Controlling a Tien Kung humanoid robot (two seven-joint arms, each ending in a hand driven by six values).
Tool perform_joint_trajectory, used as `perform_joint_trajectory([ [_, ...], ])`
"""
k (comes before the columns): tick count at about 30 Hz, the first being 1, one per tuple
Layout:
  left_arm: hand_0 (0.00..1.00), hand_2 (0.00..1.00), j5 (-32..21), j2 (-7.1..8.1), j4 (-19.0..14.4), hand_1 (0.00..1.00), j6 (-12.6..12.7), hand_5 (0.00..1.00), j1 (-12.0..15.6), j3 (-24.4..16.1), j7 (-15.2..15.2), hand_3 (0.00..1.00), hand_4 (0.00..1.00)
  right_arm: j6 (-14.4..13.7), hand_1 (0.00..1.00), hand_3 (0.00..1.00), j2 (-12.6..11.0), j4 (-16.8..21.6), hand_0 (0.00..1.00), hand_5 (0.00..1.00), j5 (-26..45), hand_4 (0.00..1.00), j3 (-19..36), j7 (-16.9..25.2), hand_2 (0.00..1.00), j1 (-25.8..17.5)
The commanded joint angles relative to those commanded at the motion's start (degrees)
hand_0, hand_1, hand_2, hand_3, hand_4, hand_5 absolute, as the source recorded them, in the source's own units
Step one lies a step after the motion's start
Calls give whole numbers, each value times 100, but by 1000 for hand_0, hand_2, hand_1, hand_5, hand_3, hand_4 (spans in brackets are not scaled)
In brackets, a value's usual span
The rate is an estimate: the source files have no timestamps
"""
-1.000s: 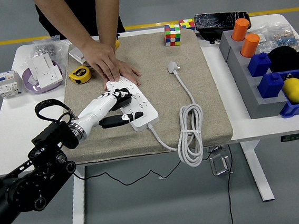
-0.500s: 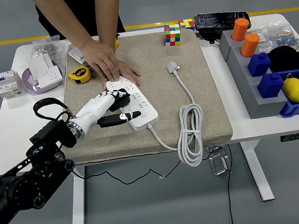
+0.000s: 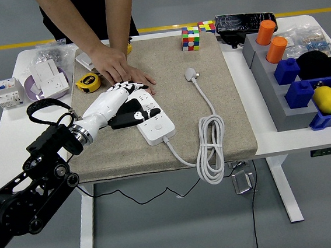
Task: Pick up the plug,place it near the board,insert it into the board,press the button
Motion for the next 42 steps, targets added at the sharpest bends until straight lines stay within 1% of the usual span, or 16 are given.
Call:
perform_joint_trajectory([
  [1, 628, 600, 76, 19, -136, 657, -52, 616, 25, -34, 56, 840, 930, 0, 843, 794, -1, -1, 946, 998, 2, 998, -3, -1, 780, -6],
  [3, 628, 600, 320, 57, -424, 657, -232, 616, 70, -90, 184, 840, 930, 0, 843, 794, 0, -4, 946, 998, 11, 998, -13, -2, 780, -18],
  [6, 628, 600, 603, 90, -678, 657, -450, 616, 115, -119, 324, 840, 930, 0, 843, 794, -1, -4, 946, 998, 12, 998, -14, -3, 780, -22],
  [7, 336, 403, 687, 95, -738, 361, -529, 291, 131, -122, 360, 780, 738, -1, 843, 794, 2, -2, 944, 998, 9, 998, -9, -3, 780, -23],
  [9, 336, 403, 818, 102, -804, 361, -622, 291, 150, -107, 405, 780, 738, -1, 843, 794, 3, 0, 944, 998, 6, 998, -6, -3, 780, -20],
  [12, 336, 403, 960, 107, -830, 361, -887, 291, 159, -86, 449, 780, 738, -1, 843, 794, 3, 4, 944, 998, 0, 998, -2, -2, 780, -21],
  [13, 214, 232, 985, 109, -827, 141, -984, 223, 156, -63, 477, 704, 580, -2, 843, 794, 1, 4, 943, 998, 3, 998, -6, -2, 780, -21],
  [18, 214, 232, 960, 94, -714, 141, -1392, 223, 100, 73, 626, 704, 580, -3, 843, 794, -5, 2, 943, 998, 16, 998, -30, -3, 780, -28],
  [19, 182, 163, 951, 93, -689, 68, -1439, 69, 86, 103, 640, 780, 507, -3, 843, 794, -6, 3, 943, 998, 16, 998, -32, -3, 780, -29],
  [24, 182, 163, 815, 70, -436, 68, -1807, 69, -68, 378, 798, 780, 507, -4, 843, 794, -7, 7, 943, 998, 14, 998, -34, -3, 780, -21],
  [25, 155, 156, 783, 63, -369, 63, -1827, 27, -113, 450, 810, 827, 525, -4, 843, 795, -8, 6, 944, 998, 19, 998, -42, -3, 780, -16],
  [30, 155, 156, 755, -10, -61, 63, -1726, 27, -286, 689, 776, 827, 525, -5, 843, 795, -8, 8, 944, 998, 16, 998, -35, -2, 780, 6],
  [31, 148, 152, 747, -37, -2, 62, -1693, 2, -309, 701, 764, 867, 536, -6, 842, 795, -10, 10, 942, 998, 11, 998, -30, -2, 780, 9],
  [35, 148, 152, 748, -114, 165, 62, -1627, 2, -385, 708, 737, 867, 536, -5, 842, 795, -9, 8, 942, 998, 19, 998, -37, -2, 780, 7],
  [39, 147, 151, 774, -145, 274, 58, -1608, 2, -429, 723, 717, 867, 530, -4, 842, 795, -7, 3, 942, 998, 31, 998, -47, -2, 781, 3],
  [42, 147, 151, 787, -156, 438, 58, -1569, 2, -460, 783, 678, 867, 530, -7, 842, 795, -8, 8, 942, 998, 21, 998, -34, 0, 781, 13],
])
